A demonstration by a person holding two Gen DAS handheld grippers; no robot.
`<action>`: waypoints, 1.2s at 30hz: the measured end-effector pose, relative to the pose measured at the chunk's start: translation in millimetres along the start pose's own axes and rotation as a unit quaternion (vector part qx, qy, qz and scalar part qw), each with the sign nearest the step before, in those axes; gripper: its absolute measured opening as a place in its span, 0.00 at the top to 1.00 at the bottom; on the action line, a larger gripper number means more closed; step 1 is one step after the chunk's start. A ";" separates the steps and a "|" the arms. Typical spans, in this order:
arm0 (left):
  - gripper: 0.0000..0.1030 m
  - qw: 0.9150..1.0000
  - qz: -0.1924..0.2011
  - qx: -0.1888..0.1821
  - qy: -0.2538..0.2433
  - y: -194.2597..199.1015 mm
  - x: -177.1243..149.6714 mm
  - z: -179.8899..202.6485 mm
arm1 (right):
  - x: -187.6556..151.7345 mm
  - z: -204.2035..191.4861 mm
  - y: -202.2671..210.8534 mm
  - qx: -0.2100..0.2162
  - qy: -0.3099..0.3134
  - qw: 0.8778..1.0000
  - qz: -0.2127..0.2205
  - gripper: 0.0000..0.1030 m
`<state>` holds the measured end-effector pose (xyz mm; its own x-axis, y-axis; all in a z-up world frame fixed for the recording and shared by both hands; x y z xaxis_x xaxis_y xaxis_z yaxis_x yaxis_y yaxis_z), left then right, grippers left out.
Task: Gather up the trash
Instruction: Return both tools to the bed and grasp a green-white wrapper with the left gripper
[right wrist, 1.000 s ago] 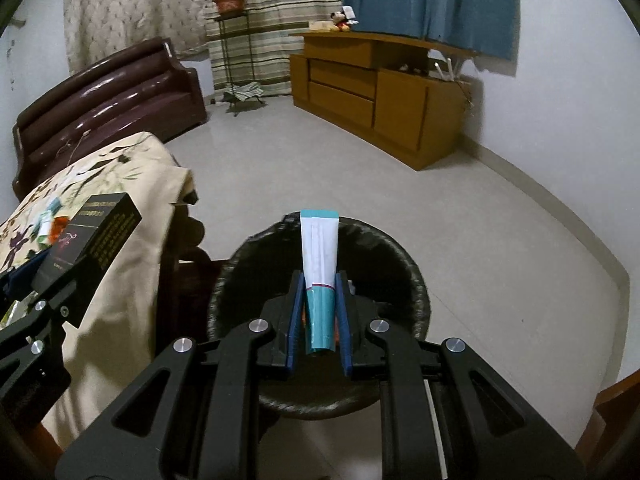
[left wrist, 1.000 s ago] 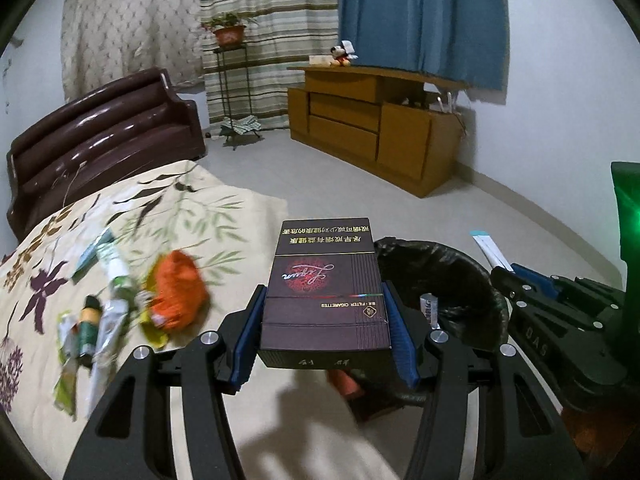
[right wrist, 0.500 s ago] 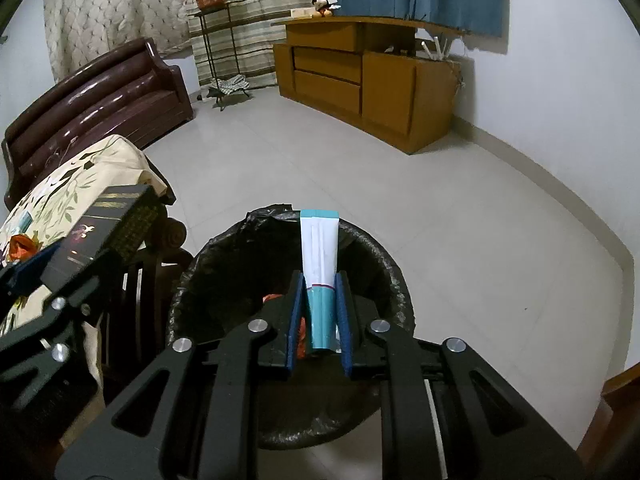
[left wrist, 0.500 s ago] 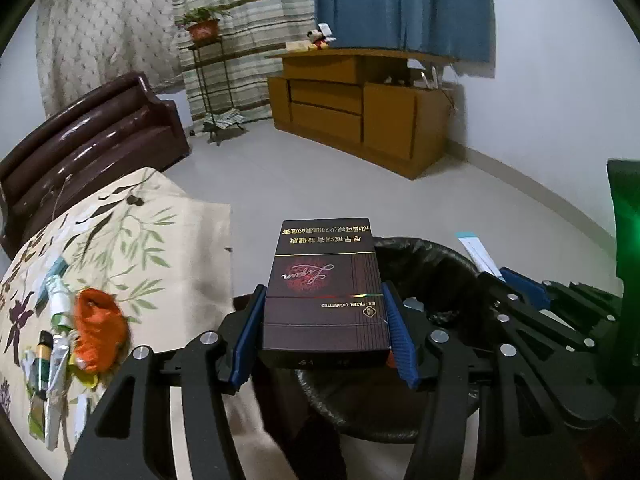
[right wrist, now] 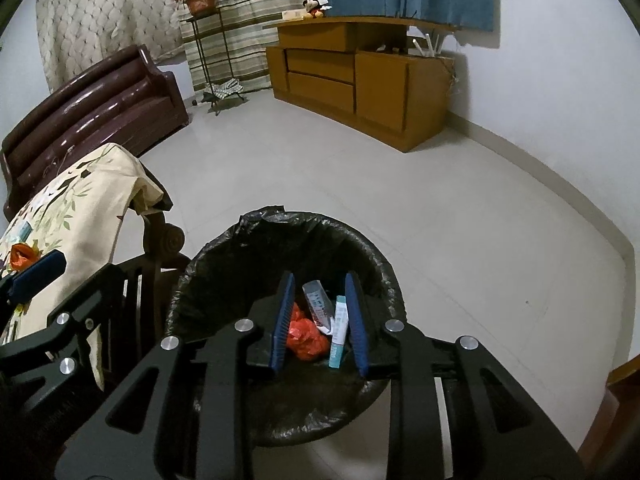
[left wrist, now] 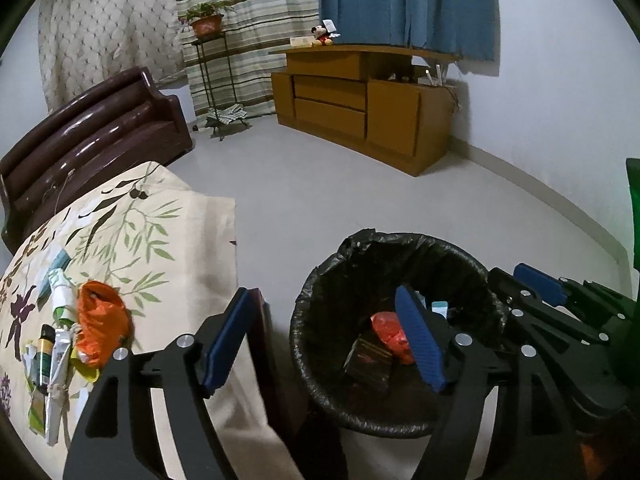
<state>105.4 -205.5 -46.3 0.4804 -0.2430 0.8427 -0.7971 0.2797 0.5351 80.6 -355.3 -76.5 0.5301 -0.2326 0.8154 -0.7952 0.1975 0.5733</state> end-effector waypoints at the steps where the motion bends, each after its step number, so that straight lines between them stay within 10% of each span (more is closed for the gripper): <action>1: 0.30 1.000 0.001 0.001 0.002 2.2 1.2 -2.5 | 0.4 -1.1 2.3 0.000 0.000 1.000 0.001 0.68; 36: 0.28 0.976 -0.011 0.186 0.112 114.0 -64.9 -229.4 | -25.2 -227.0 87.5 0.167 0.123 0.978 0.003 0.58</action>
<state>67.3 55.2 -26.4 0.5330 -0.0244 0.8458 -0.8437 -0.0903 0.5291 64.5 -116.0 -28.6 0.5466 0.0113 0.8373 -0.8290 -0.1340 0.5430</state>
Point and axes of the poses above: each gripper's, at about its wrist camera, not at the fingertips, and y roughly against the way its jaws point, z to its right, x to its top, the point moved 1 cm from there along -y, roughly the way its jaws point, and after that the axes turned 11 degrees about z, right-handed, at the moved point
